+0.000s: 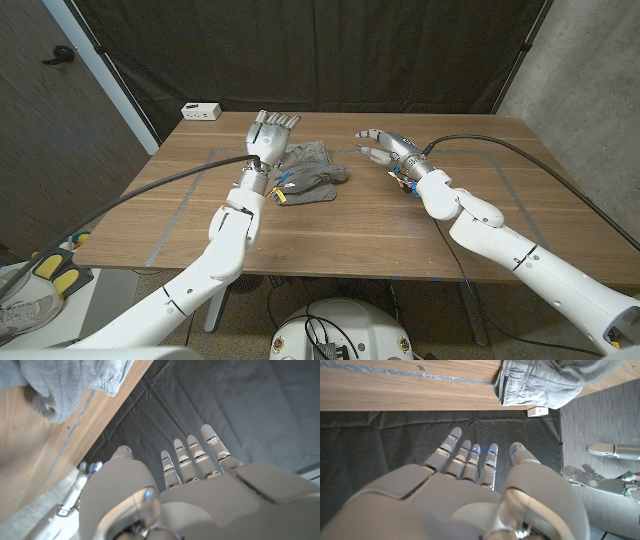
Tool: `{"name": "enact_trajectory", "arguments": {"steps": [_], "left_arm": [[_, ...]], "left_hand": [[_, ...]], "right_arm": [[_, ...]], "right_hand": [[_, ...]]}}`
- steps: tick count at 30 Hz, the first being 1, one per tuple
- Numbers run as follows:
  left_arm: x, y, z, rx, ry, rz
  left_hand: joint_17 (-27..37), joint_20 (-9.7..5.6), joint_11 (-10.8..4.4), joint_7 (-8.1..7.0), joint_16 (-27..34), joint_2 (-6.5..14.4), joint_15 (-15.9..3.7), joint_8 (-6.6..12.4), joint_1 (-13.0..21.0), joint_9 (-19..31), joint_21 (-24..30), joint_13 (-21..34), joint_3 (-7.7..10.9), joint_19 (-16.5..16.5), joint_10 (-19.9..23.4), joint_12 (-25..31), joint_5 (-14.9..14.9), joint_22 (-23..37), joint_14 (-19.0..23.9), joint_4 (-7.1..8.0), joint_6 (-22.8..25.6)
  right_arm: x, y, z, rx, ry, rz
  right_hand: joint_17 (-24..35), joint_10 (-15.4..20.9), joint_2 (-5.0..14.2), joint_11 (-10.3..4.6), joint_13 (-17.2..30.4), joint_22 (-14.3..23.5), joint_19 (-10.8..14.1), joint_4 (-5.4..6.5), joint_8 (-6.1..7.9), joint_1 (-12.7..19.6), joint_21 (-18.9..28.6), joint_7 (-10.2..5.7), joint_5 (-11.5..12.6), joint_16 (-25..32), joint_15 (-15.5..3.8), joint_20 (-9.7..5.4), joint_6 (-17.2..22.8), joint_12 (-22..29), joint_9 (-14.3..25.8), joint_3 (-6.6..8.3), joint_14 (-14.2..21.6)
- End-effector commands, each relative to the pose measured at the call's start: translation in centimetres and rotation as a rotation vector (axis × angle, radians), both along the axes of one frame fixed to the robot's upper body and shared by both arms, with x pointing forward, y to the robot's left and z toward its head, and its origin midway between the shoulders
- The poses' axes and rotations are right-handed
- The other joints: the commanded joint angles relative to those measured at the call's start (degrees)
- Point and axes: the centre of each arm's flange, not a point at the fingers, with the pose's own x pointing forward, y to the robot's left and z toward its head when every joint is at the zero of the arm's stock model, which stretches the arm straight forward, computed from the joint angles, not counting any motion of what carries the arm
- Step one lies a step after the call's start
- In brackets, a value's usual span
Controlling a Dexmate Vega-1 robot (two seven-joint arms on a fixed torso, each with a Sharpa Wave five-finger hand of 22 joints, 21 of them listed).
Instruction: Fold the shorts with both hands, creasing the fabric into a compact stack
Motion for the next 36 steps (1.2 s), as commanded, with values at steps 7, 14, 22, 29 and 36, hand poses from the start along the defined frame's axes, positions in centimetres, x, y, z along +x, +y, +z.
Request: {"name": "enact_trajectory", "arguments": {"steps": [7,14,22,29,36], "left_arm": [[0.5,1.7,-1.6,-0.367,0.177,-0.220],[1.0,2.3,-2.1,-0.490,0.249,-0.359],[1.6,2.4,-2.3,-0.626,0.285,-0.525],[2.4,2.2,-2.4,-0.691,0.319,-0.595],[3.6,1.5,-2.7,-0.739,0.363,-0.618]], "left_hand": [[-1.28,-1.72,-0.44,5.35,-0.40,5.33,0.45,-0.25,-5.39,0.06,-9.72,-0.80,1.33,-8.02,-11.17,-0.79,0.16,-0.28,-11.90,2.59,-7.68],[-1.18,-2.81,1.93,8.77,-0.20,6.52,3.26,-0.34,-16.26,0.06,-17.66,-0.97,2.03,-16.30,-21.58,-0.78,0.78,0.00,-21.53,5.51,-16.14],[-1.12,-3.80,3.09,9.40,-0.18,6.36,3.79,-0.25,-22.54,0.02,-20.32,-1.03,1.58,-19.13,-25.46,-0.81,1.55,0.16,-25.25,5.87,-18.54],[-1.15,-4.14,3.53,9.56,-0.07,5.79,3.94,-0.17,-25.78,-0.01,-21.47,-1.07,0.84,-20.17,-26.58,-0.62,1.99,0.21,-26.48,5.82,-19.47],[-1.24,-4.40,4.20,10.35,0.00,4.53,4.38,-0.13,-28.71,-0.06,-22.63,-1.09,-0.43,-20.80,-27.78,-0.53,2.39,0.16,-27.51,5.42,-20.24]], "right_arm": [[0.9,-2.1,-1.3,0.327,0.037,0.211],[1.5,-3.8,-1.9,0.440,0.051,0.268],[2.0,-5.4,-2.4,0.522,0.048,0.294],[1.6,-5.7,-2.9,0.504,-0.004,0.204],[1.4,-7.4,-3.2,0.531,-0.004,0.216]], "right_hand": [[-1.29,-4.59,-1.16,-0.72,-0.15,-0.16,-4.86,3.97,-0.21,-7.67,-3.08,0.83,-0.11,-1.43,-3.32,-0.61,-6.20,-0.36,-0.02,-3.17,-5.25],[-1.75,-5.85,-2.05,-0.61,-0.21,-0.19,-6.88,6.29,0.02,-12.10,-3.70,1.85,0.22,-1.53,-2.32,-0.97,-8.15,-0.10,-0.11,-5.25,-8.09],[-1.92,-6.25,-2.59,0.53,-0.24,-0.20,-7.15,7.57,0.12,-14.55,-3.64,2.80,0.48,-1.29,-1.80,-1.08,-8.88,0.02,-0.13,-6.47,-8.53],[-2.01,-5.21,-2.38,0.93,-0.28,-0.18,-9.56,9.54,0.80,-18.03,-4.15,3.36,1.04,-1.52,-1.35,-1.68,-7.77,0.57,-0.20,-7.84,-10.81],[-2.14,-5.10,-2.07,0.95,-0.29,-0.20,-9.76,9.67,0.96,-18.32,-4.07,3.64,1.24,-1.48,-1.50,-1.71,-7.25,0.60,-0.24,-7.79,-11.03]]}}
